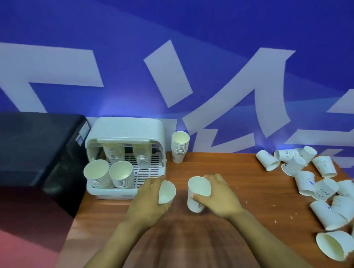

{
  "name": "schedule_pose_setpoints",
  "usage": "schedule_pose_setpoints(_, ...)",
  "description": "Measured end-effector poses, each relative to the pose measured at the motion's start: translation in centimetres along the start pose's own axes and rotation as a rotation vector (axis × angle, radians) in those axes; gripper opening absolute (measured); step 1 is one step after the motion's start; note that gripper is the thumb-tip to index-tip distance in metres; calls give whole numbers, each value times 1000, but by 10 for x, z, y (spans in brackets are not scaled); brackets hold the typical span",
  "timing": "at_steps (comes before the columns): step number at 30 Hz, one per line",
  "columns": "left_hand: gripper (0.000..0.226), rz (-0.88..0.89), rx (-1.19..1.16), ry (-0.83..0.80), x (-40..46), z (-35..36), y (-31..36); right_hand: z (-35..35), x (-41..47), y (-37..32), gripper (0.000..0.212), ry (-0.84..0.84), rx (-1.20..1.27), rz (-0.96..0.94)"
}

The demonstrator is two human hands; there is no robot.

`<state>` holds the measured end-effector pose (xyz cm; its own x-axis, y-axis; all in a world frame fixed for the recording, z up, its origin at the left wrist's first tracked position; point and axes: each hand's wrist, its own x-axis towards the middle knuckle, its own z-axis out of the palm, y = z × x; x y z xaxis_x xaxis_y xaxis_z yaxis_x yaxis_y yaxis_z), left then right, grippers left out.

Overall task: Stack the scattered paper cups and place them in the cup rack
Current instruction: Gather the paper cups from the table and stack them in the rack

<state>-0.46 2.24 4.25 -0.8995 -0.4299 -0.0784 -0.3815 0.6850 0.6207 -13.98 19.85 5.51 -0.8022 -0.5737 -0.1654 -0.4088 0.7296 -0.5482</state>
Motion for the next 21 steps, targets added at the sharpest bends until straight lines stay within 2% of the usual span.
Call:
schedule_pose_setpoints(4,70,-14,5,40,-14,-34,-37,24,1,-50,75,-24,-13,-44)
schedule_pose_setpoints(8,70,-18,-35,95,-19,-64,-61,40,8,-92,68,-45,20,-106)
schedule_pose_setpoints(11,71,-51,-77,142,-14,-86,-75,52,18,-115,79,-71,28,-170)
schedule_pose_setpoints(15,67,-80,-76,255,-2,-121,-89,57,35,-146,81,-26,52,-258)
schedule_pose_setpoints(21,65,-142,-26,342,13,-144,-116,78,54,-186,82,31,70,-315)
